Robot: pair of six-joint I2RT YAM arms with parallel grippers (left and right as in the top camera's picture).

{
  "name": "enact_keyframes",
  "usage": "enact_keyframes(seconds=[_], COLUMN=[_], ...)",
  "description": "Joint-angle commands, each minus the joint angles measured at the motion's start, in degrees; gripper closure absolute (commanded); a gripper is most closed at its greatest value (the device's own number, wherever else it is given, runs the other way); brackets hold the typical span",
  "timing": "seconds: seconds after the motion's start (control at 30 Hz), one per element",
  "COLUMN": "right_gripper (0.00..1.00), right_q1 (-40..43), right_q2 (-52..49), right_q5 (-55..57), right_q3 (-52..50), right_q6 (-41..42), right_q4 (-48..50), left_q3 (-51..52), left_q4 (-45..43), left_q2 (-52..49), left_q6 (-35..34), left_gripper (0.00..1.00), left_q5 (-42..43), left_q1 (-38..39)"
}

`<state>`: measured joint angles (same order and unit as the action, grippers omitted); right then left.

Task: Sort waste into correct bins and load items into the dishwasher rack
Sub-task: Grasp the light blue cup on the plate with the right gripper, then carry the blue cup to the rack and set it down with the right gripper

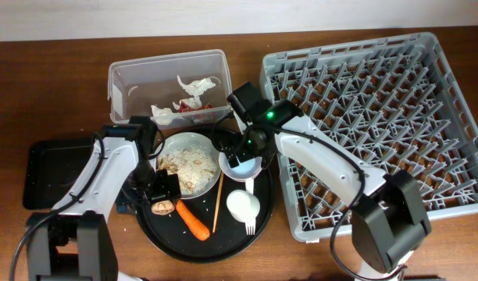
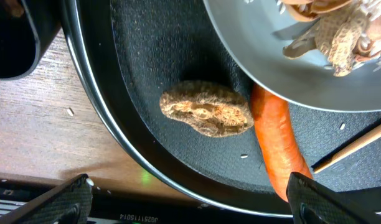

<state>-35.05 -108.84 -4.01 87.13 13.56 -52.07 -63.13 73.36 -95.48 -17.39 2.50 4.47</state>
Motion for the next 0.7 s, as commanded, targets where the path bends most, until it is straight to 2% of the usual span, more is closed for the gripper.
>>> enact_keyframes(seconds=[0.0, 0.3, 0.6, 0.63, 0.67], right_gripper=[0.02, 0.02, 0.35, 0.43, 0.46], right_q1=[-1.36, -3.56, -3.56, -3.56, -3.56], right_q2=[-1.92, -6.03, -5.86, -5.66, -5.40], right_q5=[2.64, 4.96, 4.92, 4.92, 4.92], right_q3=[1.25, 1.20, 1.29, 1.36, 1.36], right_q6=[0.94, 1.99, 1.99, 1.99, 2.01], right_q4=[1.40, 2.99, 3.28, 3.08, 2.91], left_q3=[0.33, 0.33, 0.33, 0.33, 0.33], left_q4=[-0.74, -0.74, -1.40, -1.40, -1.42], left_q2=[0.00, 0.00, 0.00, 0.00, 0.00], left_q6=[0.31, 0.33, 0.33, 0.31, 0.31], left_gripper=[0.01, 0.01, 0.01, 0.01, 0.01], left_q5=[-0.85, -0.85, -0.85, -0.85, -0.85], left_q1=[-0.13, -0.13, -0.13, -0.13, -0.13])
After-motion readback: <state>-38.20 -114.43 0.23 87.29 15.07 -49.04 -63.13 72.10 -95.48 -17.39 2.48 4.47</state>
